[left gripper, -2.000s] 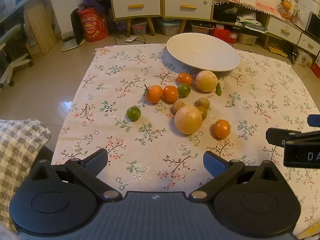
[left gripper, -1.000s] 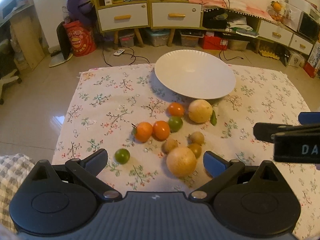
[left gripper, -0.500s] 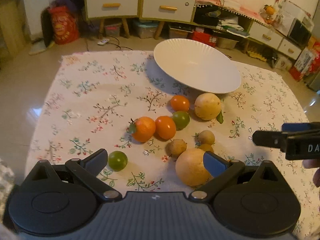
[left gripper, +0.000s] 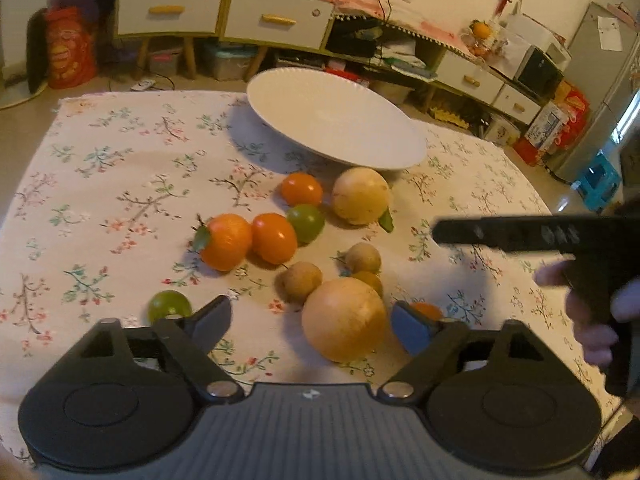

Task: Organize fruits
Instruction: 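Grasp the tan grapefruit with the left tool while the right tool grasps the yellow grapefruit, then lift the tan grapefruit over the white plate with the left tool while the right tool carries the yellow one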

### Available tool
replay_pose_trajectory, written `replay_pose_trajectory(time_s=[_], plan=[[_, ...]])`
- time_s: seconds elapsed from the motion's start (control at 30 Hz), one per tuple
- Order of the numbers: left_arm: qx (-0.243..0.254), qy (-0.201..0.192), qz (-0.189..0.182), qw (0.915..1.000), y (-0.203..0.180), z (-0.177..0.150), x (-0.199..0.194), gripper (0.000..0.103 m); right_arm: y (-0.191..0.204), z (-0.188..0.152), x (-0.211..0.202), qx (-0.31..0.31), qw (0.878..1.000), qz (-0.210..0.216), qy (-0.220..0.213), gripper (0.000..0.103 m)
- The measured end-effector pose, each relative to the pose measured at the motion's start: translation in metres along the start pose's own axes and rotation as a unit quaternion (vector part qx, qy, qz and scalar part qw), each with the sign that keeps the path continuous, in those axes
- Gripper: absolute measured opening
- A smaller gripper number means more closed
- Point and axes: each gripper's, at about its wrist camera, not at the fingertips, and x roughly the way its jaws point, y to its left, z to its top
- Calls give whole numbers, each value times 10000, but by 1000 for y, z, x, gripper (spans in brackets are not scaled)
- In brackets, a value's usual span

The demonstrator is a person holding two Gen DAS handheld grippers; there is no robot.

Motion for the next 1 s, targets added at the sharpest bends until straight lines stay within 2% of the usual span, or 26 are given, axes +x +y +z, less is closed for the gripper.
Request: replay_pose_trajectory(time_s=[0.17, 0.33, 0.57, 0.7, 0.87, 1.0], plan=[[129, 104, -146, 9998, -8, 2, 6, 57, 1, 10, 16, 226, 9996, 75, 122, 78], [230, 273, -113, 9993, -13, 1, 13, 48, 19, 20, 36, 12, 9998, 73, 204, 66], [147, 294, -9, 9995, -13, 2, 18, 36, 19, 24, 56, 239, 9993, 40, 301, 65], [175, 284, 56, 9994, -17, 3, 18, 35, 21, 25, 60, 294, 9990, 40, 326, 62], [231, 289, 137, 9992, -20, 4, 19, 35, 26, 24, 63, 235, 9991, -2, 359, 48], [205, 300, 154, 9992, -20, 3, 18, 34, 31, 25, 64, 154, 9993, -84, 322, 47]])
